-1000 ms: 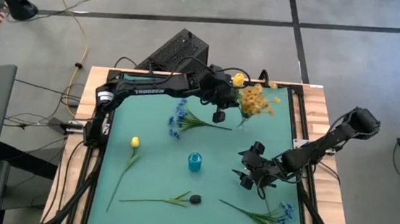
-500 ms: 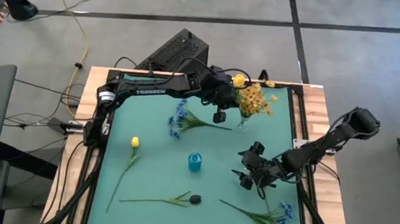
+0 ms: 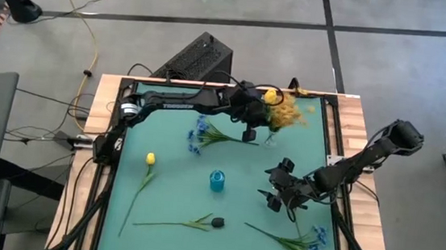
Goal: Sort flowers into vase by color
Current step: Put the top yellow tulip into the transparent vase
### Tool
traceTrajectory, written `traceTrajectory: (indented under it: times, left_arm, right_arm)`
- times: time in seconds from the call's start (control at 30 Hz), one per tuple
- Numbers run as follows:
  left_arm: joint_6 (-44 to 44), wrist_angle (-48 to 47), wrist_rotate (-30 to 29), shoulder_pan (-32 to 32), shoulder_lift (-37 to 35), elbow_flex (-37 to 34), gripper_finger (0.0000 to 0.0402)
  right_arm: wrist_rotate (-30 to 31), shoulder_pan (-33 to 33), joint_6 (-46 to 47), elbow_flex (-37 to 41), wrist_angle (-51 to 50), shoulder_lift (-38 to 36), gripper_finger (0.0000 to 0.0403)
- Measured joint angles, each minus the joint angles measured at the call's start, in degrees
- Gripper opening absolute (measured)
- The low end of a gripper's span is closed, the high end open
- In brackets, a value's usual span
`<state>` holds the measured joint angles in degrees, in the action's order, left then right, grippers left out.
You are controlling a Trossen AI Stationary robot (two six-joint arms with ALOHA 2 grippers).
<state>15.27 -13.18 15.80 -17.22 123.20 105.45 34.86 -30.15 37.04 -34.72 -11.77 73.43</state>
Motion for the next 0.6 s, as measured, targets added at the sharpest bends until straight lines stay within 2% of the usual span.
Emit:
traceTrajectory:
  times: [0.4,0.5,0.6]
  left_arm:
    - [0.20,1.19,0.12,0.36,1.73,0.02,0.0008]
    - [0.62,0.88,-0.05,0.34,1.62,0.02,0.0037]
    - [1.85,0.56,-0.07,0.34,1.00,0.02,0.0084]
  right_arm:
    - [-0.39,0.30,-0.01,0.00,-0.11,0.02,0.0384]
    - [-0.40,0.30,-0.02,0.00,-0.15,0.02,0.0384]
    - [-0.40,0.30,-0.03,0.00,-0.15,0.02,0.0384]
